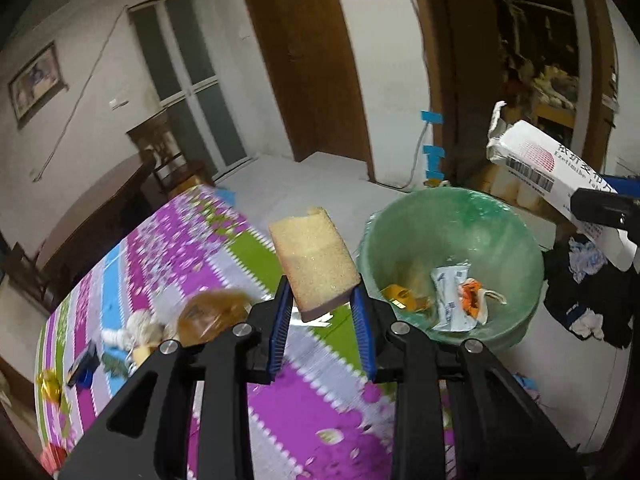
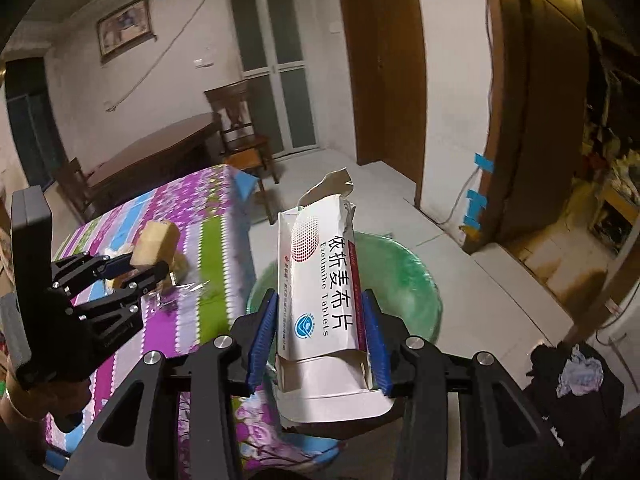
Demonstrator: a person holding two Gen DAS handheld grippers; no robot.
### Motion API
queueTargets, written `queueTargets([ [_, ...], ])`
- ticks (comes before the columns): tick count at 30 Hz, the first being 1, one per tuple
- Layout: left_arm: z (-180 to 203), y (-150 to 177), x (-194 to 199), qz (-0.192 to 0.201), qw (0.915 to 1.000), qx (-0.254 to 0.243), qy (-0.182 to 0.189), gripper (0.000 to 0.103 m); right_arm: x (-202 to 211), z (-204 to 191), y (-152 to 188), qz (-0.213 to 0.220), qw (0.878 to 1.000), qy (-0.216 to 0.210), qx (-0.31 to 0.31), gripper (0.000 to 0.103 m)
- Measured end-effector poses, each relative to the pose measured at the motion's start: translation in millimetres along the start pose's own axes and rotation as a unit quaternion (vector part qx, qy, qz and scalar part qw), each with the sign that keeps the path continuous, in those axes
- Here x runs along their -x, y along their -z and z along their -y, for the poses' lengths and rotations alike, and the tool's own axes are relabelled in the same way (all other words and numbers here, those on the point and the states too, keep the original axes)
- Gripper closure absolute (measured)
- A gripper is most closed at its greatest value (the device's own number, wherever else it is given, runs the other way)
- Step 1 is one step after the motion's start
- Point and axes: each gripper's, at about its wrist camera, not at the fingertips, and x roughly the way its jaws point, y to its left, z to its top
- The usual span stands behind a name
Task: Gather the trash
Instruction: 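Carry the tablet box and yellow sponge over the green bin with both tools, then open both tools to drop the sponge and tablet box into the bin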
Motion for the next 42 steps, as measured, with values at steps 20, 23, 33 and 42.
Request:
queueTargets([
  [20, 64.9, -30.8, -50.9, -0.031, 0.9922, -0.089, 0.082, 0.075, -21.0, 63.4, -12.3, -0.051, 0.997, 0.034, -0.055, 0.059],
  [23, 66.7, -29.2, -59.9, -0.044, 0.9901, -0.089, 0.099, 0.075, -30.6, 64.5, -11.8, -0.061, 0.996, 0.033, -0.060, 0.059],
  [33, 74.3, -21.9, -81.3, -0.074, 0.9836, -0.097, 0.133, 0.075, -60.7, 58.7, -11.1, -0.086, 0.993, 0.030, -0.069, 0.058],
  [42, 73.5, -19.7, -92.7, -0.089, 0.9811, -0.087, 0.149, 0.075, -77.0, 62.9, -7.3, -0.101, 0.991, 0.028, -0.083, 0.058],
])
